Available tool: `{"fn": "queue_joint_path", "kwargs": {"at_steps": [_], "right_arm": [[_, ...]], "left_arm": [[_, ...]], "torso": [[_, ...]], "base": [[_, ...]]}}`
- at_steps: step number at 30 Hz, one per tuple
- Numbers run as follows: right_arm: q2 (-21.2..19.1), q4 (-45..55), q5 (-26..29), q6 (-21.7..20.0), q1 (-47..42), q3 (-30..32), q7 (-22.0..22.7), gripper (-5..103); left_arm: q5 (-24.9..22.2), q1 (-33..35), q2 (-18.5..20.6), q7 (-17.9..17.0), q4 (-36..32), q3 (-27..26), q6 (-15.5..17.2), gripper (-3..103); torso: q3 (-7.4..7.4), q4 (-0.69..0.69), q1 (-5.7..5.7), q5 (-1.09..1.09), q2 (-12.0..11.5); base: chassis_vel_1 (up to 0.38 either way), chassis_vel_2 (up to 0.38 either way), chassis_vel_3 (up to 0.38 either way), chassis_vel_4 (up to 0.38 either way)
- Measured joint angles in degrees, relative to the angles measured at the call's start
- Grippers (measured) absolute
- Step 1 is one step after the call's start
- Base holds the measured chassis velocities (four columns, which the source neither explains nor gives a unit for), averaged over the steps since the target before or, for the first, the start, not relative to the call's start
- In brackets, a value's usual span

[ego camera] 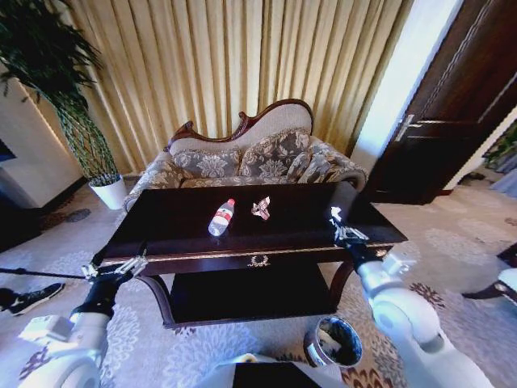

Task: Move to the front of the table and place the trash on the table into the trash bin.

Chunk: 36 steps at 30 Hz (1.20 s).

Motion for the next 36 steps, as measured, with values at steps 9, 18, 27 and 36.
{"fn": "queue_joint_path", "kwargs": {"at_steps": [9,18,27,36], "right_arm": [[2.43,3.10,-1.89,-0.05,-3.57,0.85,0.00,0],[4.15,0.00,-4.97,-0.02,-3.37,-1.47,-0.06,0],[5.74,-23.84,-10.70,2.01,1.20,-4.18,-1.25,0],[7.51,-47.55,-13.24,4.90,8.00,-5.60,-1.93,0]], "left_arm": [[-0.70,0.01,0.76,-0.06,0.00,-0.18,-0.18,100],[-0.62,-0.06,0.27,-0.05,0.00,-0.05,-0.72,100],[-0.59,-0.34,-0.34,0.05,0.00,-0.18,-1.12,100],[-0.57,-0.87,-0.79,0.06,0.00,-0.12,-1.14,100]], "torso": [[0.01,0.00,0.01,0.01,-0.01],[-0.03,0.00,-0.05,-0.02,0.04],[0.04,0.02,0.05,0.02,-0.04],[0.00,0.01,-0.01,0.00,0.00]], "base": [[0.107,-0.116,-0.109,0.128],[0.148,-0.170,-0.155,0.145],[0.003,0.002,0.011,-0.002],[-0.010,0.011,0.016,-0.009]]}}
